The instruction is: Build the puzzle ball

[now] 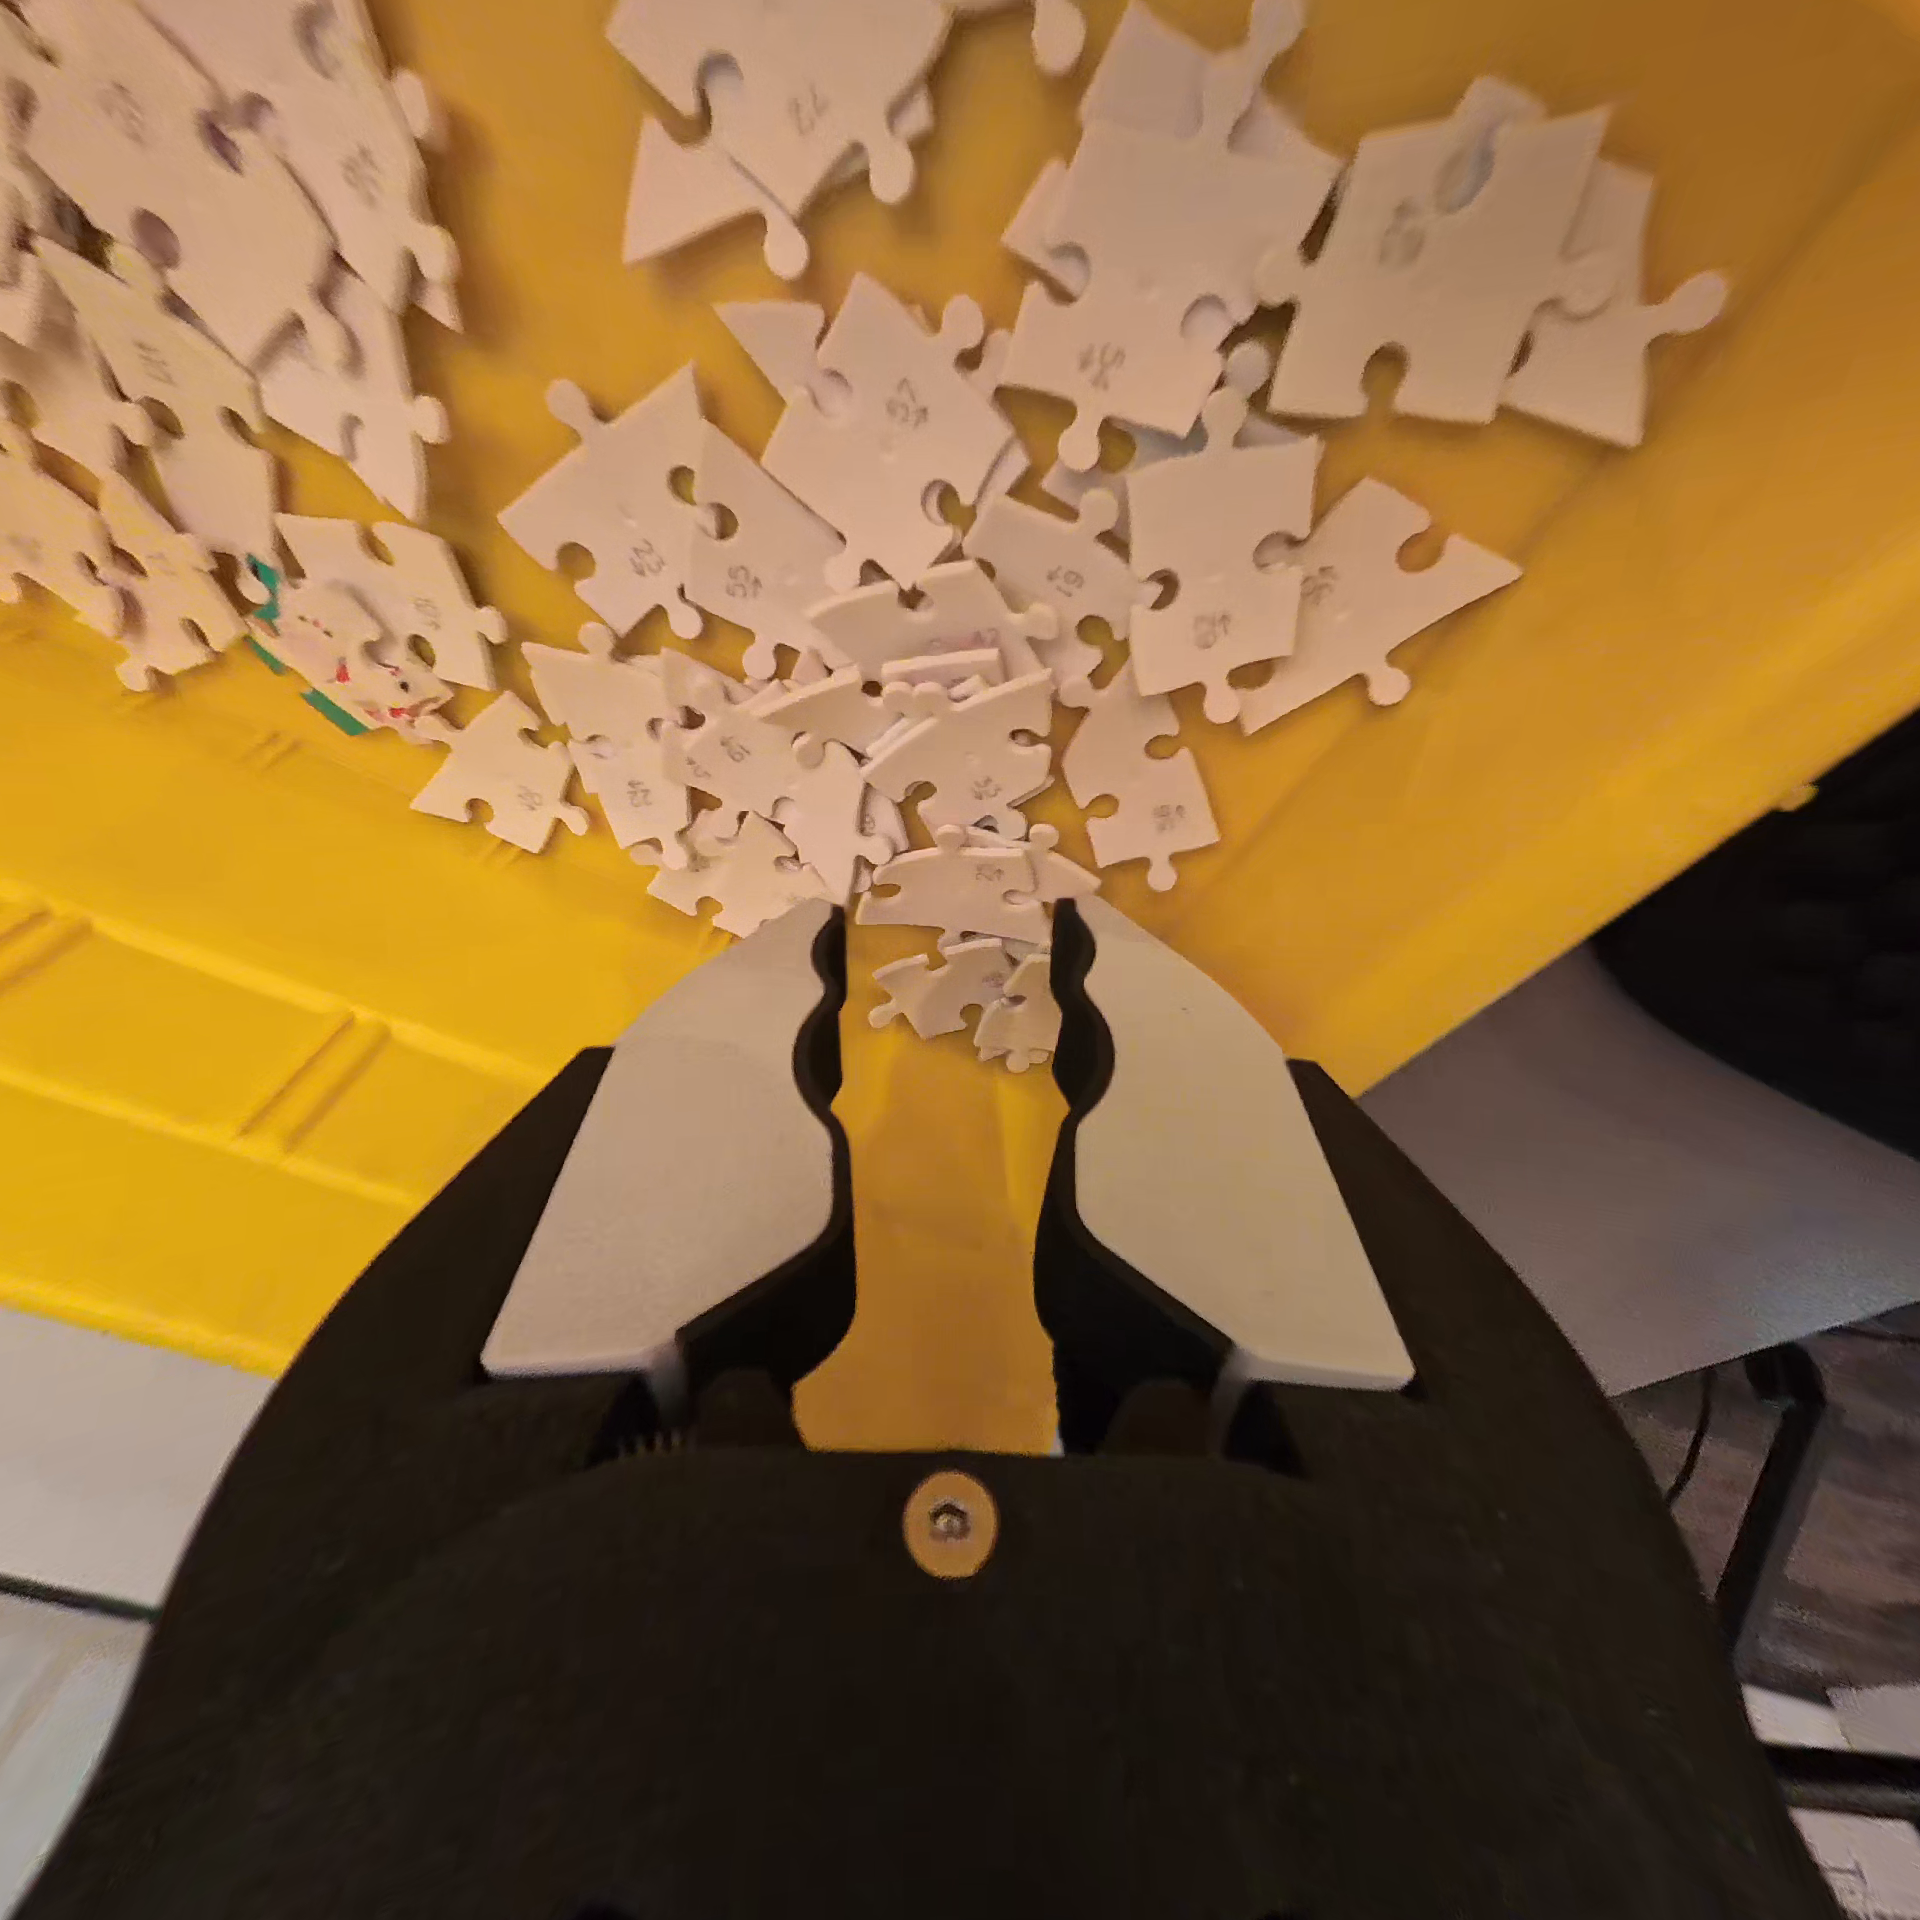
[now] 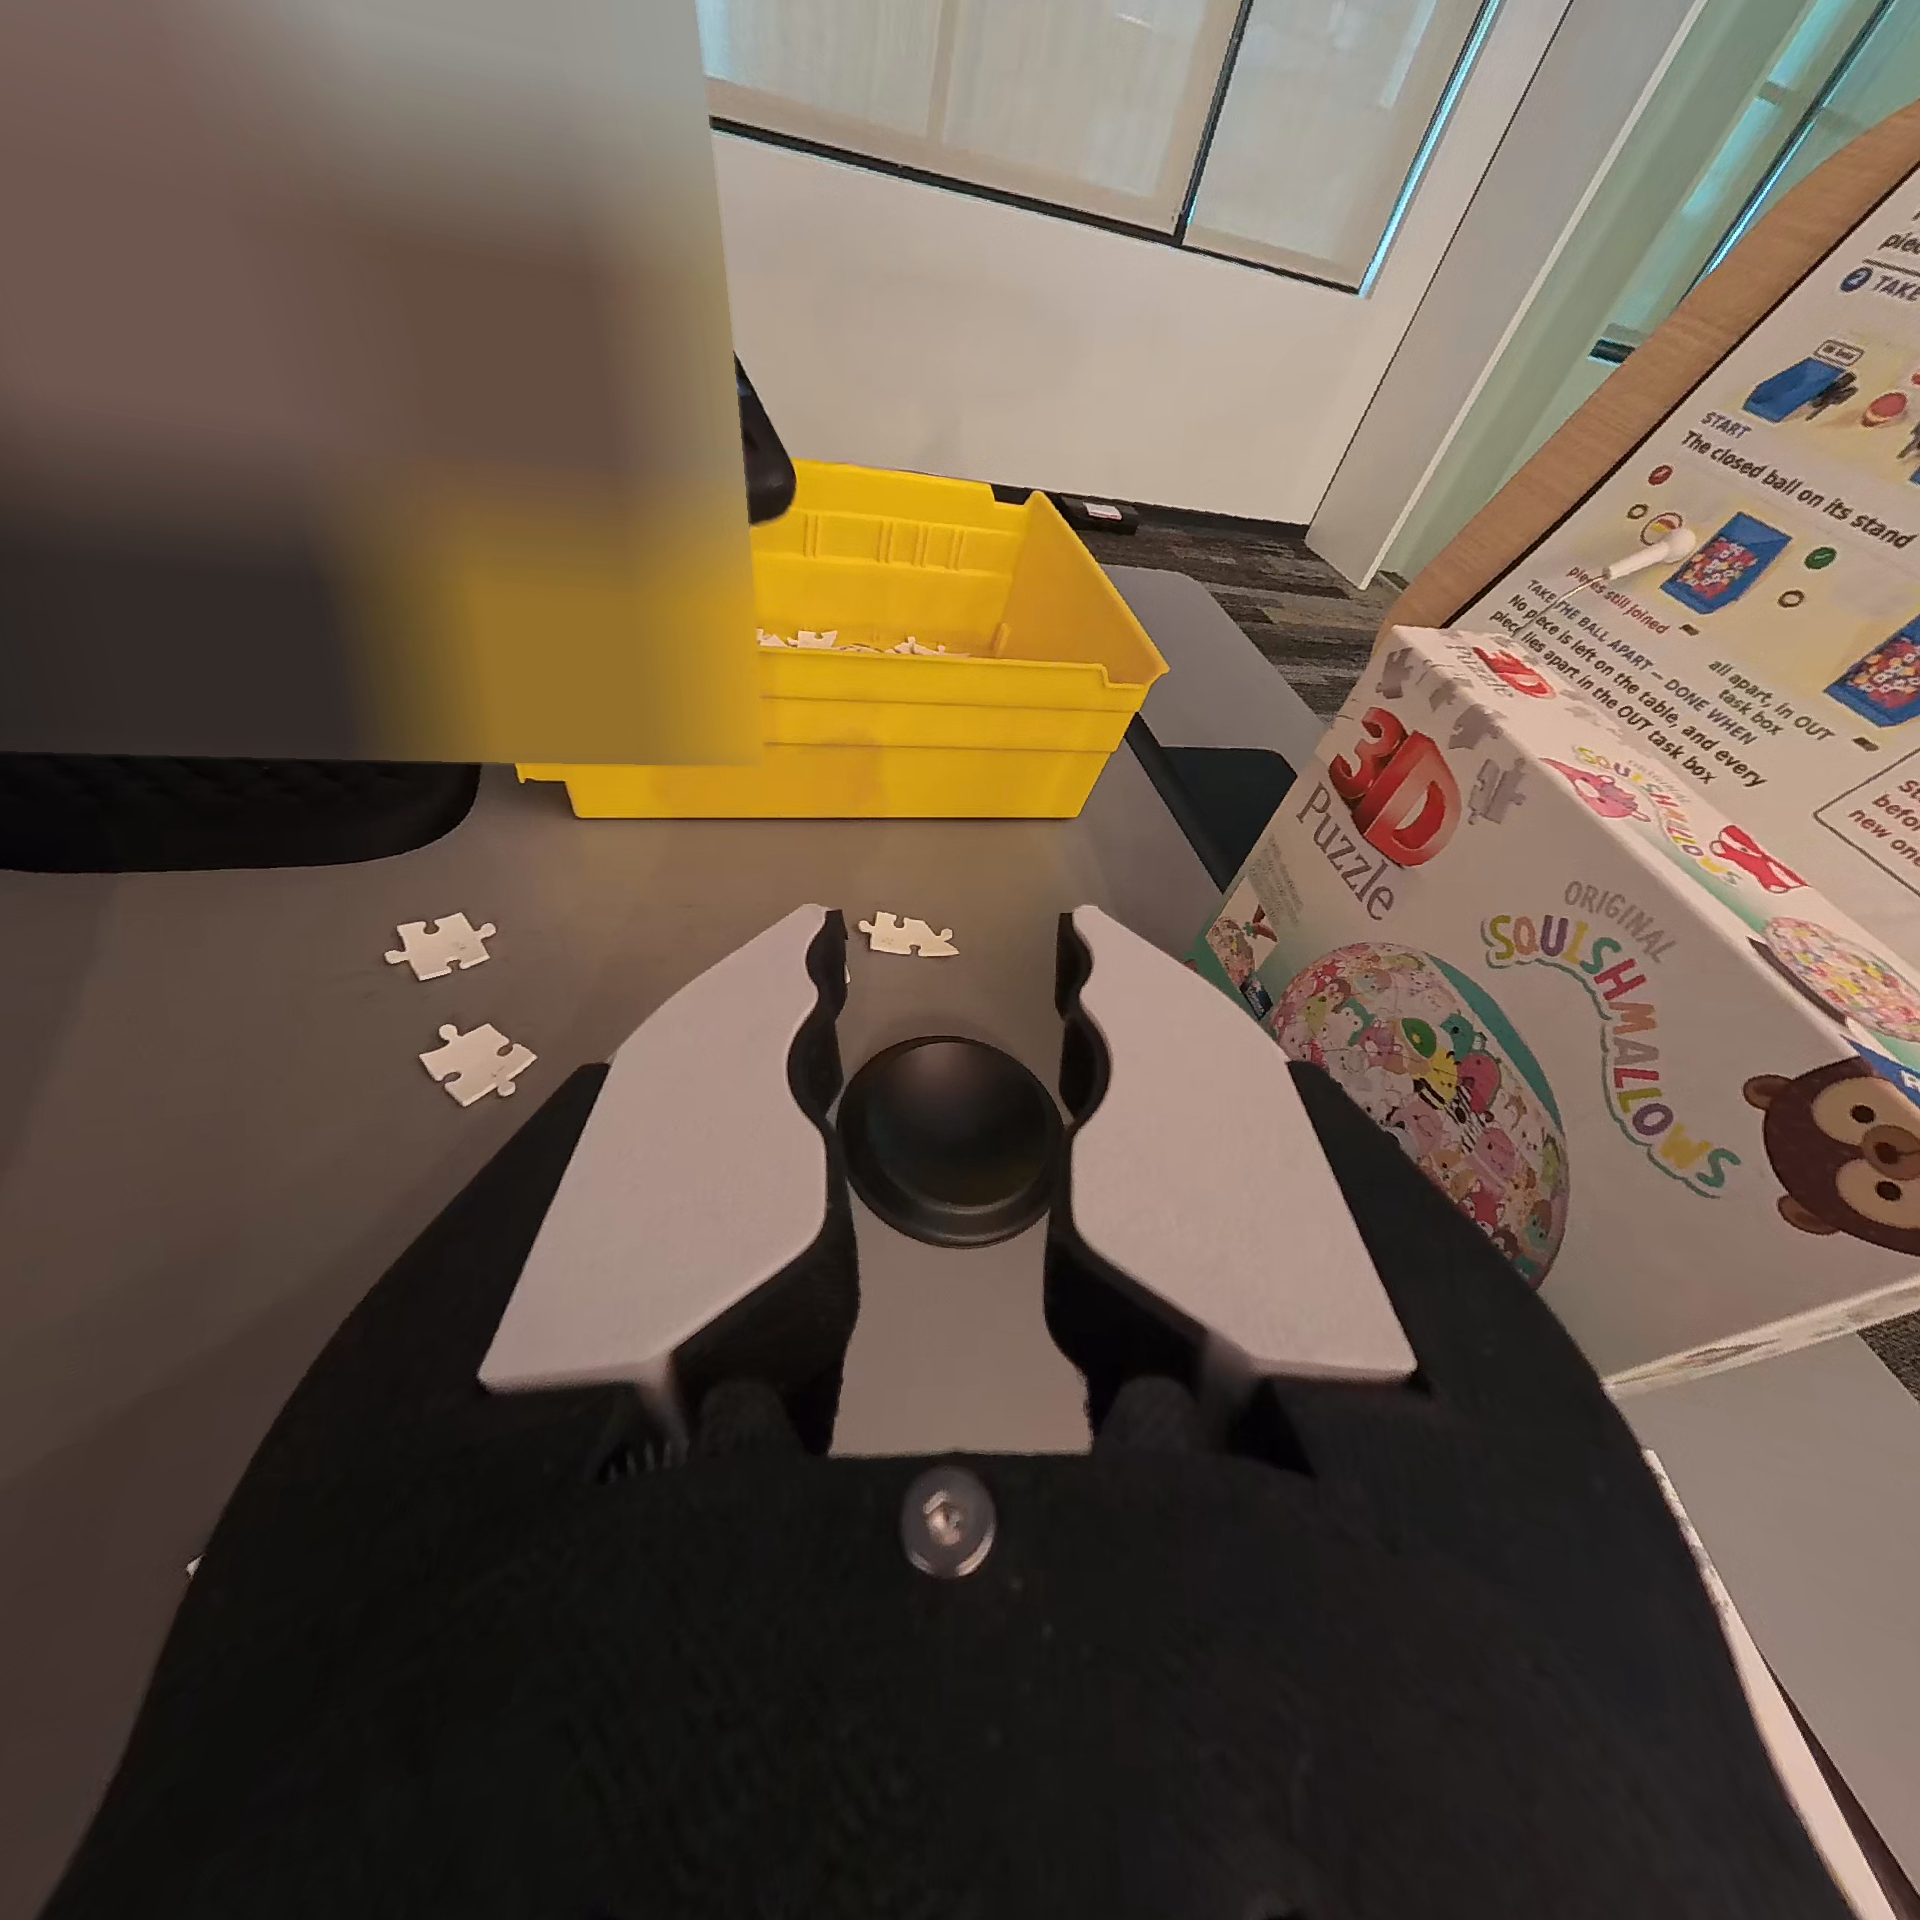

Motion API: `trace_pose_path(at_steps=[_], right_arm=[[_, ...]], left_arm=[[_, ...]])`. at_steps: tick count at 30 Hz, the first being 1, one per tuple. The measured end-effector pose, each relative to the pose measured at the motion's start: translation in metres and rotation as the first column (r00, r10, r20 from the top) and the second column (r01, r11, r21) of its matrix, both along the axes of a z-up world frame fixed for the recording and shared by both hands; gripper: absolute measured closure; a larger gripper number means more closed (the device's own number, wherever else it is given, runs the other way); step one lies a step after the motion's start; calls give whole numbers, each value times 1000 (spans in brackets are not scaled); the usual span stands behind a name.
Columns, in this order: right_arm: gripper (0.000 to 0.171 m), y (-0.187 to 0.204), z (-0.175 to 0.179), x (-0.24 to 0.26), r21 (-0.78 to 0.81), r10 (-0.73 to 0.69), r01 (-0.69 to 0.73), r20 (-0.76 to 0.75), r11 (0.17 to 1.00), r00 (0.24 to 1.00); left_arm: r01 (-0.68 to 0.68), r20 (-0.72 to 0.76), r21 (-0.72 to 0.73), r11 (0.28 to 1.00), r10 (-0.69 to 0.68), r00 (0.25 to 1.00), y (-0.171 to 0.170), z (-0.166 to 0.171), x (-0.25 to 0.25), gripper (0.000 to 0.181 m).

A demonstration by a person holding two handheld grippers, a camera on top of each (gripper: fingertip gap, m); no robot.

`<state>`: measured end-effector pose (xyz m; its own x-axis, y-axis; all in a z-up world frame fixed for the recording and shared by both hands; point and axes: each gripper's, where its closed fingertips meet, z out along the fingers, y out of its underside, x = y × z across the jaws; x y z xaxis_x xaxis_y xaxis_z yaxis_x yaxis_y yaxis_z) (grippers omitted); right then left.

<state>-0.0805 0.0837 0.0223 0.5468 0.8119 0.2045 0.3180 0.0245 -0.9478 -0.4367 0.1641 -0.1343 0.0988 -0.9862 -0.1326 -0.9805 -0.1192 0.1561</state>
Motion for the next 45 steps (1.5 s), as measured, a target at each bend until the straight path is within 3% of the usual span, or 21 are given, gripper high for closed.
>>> trace_pose_path(at_steps=[7, 17, 19, 22, 26, 29, 37, 42, 45], right_arm=[[132, -1, -4, -2, -12, 15, -15, 15, 1000, 1000], [132, -2, -9, -5, -18, 30, -29, 35, 999, 999], [132, -3, -8, -5, -20, 33, -32, 26, 999, 999], [132, -3, -8, -5, -25, 37, -36, 17, 999, 999], [132, -3, -7, -4, -19, 34, -34, 26, 999, 999], [132, -3, -7, -4, -22, 36, -35, 19, 999, 999], [132, -4, -5, -3, -20, 36, -36, 22, 999, 999], [132, -10, 7, -5, 0, 49, -49, 8, 999, 999], [132, -18, 18, -10, 26, 67, -67, -2, 997, 998]], left_arm=[[-21, -11, -36, 999, 20, 1000, 1, -15, -5, 143], [-19, 4, -18, 1000, 20, 1000, 3, -12, -6, 148], [-19, 20, -5, 1000, 19, 1000, 5, -7, -6, 165], [-33, 72, 24, 999, 31, 997, 13, 4, -1, 175], [-48, 112, -68, 997, 55, 992, 5, 8, 4, 179], [-51, 117, -51, 997, 57, 992, 9, 11, 3, 179], [-154, 369, -28, 988, 153, 917, 14, 76, 35, 179], [-115, 612, -169, 979, 195, 766, -31, 135, 108, 179], [-52, 577, -180, 982, 148, 803, -50, 132, 148, 179]])
